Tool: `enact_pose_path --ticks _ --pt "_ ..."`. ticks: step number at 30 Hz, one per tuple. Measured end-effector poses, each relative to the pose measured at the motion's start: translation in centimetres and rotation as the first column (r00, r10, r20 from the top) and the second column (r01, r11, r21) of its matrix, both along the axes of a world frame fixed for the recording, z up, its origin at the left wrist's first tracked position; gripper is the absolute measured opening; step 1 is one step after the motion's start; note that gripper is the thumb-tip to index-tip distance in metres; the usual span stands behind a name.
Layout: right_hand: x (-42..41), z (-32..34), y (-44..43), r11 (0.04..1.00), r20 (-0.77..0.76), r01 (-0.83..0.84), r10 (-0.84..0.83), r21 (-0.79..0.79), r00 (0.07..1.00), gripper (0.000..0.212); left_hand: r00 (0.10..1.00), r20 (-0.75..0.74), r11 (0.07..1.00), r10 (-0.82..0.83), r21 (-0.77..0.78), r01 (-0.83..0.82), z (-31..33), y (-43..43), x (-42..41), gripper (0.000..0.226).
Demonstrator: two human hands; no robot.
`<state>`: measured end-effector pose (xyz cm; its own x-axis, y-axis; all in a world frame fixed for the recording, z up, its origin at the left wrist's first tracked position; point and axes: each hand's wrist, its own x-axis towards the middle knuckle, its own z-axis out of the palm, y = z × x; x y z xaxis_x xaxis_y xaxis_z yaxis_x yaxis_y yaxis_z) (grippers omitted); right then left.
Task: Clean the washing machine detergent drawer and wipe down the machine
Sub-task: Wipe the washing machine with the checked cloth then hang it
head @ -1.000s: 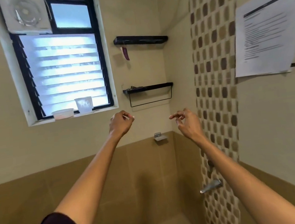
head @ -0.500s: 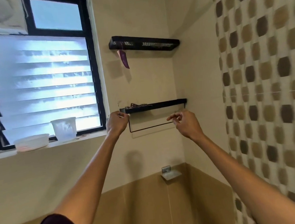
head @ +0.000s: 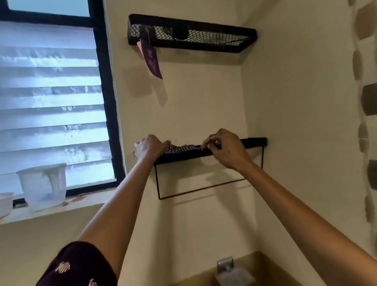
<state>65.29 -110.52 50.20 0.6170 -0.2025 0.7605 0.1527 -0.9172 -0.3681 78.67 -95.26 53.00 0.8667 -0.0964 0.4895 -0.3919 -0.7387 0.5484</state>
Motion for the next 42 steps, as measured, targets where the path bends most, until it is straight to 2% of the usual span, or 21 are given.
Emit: enact_pose_path --ticks 3,5,7,10,12,15,17,20,22,24,28,30,32,35,37,39,42 --pt "3.1 1.0 -1.7 1.0 0.011 -0.017 0.017 -0.012 1.0 0.024 0.99 -0.085 0.985 0.109 0.143 -0.096 0.6 -1.9 3.2 0.056" --pt "5.1 1.2 -2.6 0.999 0.005 -0.031 0.031 -0.013 1.0 0.024 0.98 -0.088 0.964 0.177 0.219 -0.154 0.9 -2.6 5.1 0.053" --pt "6.6 1.1 -3.0 0.999 -0.008 -0.046 0.046 -0.013 0.999 0.023 0.982 -0.084 0.944 0.167 0.303 -0.135 1.2 -3.0 6.8 0.042" --pt "8.4 1.1 -3.3 0.998 -0.009 -0.058 0.058 -0.006 0.998 0.022 0.991 -0.101 0.95 0.087 0.307 -0.053 1.8 -3.5 9.0 0.028" --pt "9.3 0.9 -3.3 0.998 0.004 -0.059 0.059 0.005 0.998 0.023 0.999 -0.04 0.976 -0.015 0.218 0.023 1.9 -3.5 8.1 0.026" --pt "10.2 0.8 -3.2 0.996 0.072 -0.073 0.069 0.047 0.995 0.02 0.969 0.146 0.978 -0.199 -0.032 0.206 1.8 -3.2 6.0 0.01" --pt "10.4 0.7 -2.9 0.992 0.087 -0.105 0.098 0.071 0.991 0.028 0.912 0.249 0.904 -0.325 -0.201 0.377 2.0 -2.6 4.8 0.011" --pt "10.1 0.5 -1.6 0.983 0.042 -0.152 0.148 0.101 0.988 0.074 0.813 0.312 0.706 -0.492 -0.403 0.582 2.0 -1.3 2.6 0.026" --pt "9.6 0.4 -0.3 0.968 0.05 -0.218 0.213 0.128 0.976 0.09 0.76 0.34 0.622 -0.553 -0.439 0.649 1.7 -0.1 0.5 0.027" --pt "8.6 0.4 1.3 0.938 0.074 -0.32 0.313 0.131 0.947 0.096 0.704 0.347 0.554 -0.62 -0.442 0.705 1.2 1.3 -1.7 0.025" --pt "5.4 0.3 4.6 0.933 -0.028 -0.357 0.356 -0.05 0.934 0.1 0.617 0.429 0.483 -0.66 -0.387 0.785 0.3 5.3 -6.5 0.025" --pt "3.1 -0.5 6.7 0.885 -0.047 -0.463 0.461 -0.046 0.886 0.086 0.592 0.45 0.496 -0.668 -0.324 0.806 0.1 8.0 -9.5 0.027" --pt "0.3 -1.7 9.2 0.806 -0.03 -0.59 0.591 0.033 0.806 0.075 0.594 0.439 0.533 -0.675 -0.268 0.803 -0.2 10.5 -12.2 0.028" --pt "-3.6 -4.8 13.0 0.803 -0.078 -0.586 0.594 0.105 0.8 0.082 0.684 0.38 0.635 -0.622 -0.266 0.725 -2.5 14.2 -14.8 0.023" --pt "-5.9 -7.5 14.8 0.777 -0.152 -0.573 0.619 0.258 0.771 0.083 0.779 0.293 0.741 -0.554 -0.253 0.622 -5.1 16.4 -15.6 0.016" --pt "-8.2 -10.2 16.4 0.692 -0.178 -0.577 0.693 0.434 0.698 0.061 0.844 0.177 0.812 -0.506 -0.232 0.535 -8.0 18.5 -17.0 0.007" --pt "-11.0 -13.9 18.3 0.608 -0.139 -0.587 0.748 0.535 0.649 0.018 0.88 0.017 0.869 -0.475 -0.149 0.472 -12.1 21.0 -20.0 0.01"
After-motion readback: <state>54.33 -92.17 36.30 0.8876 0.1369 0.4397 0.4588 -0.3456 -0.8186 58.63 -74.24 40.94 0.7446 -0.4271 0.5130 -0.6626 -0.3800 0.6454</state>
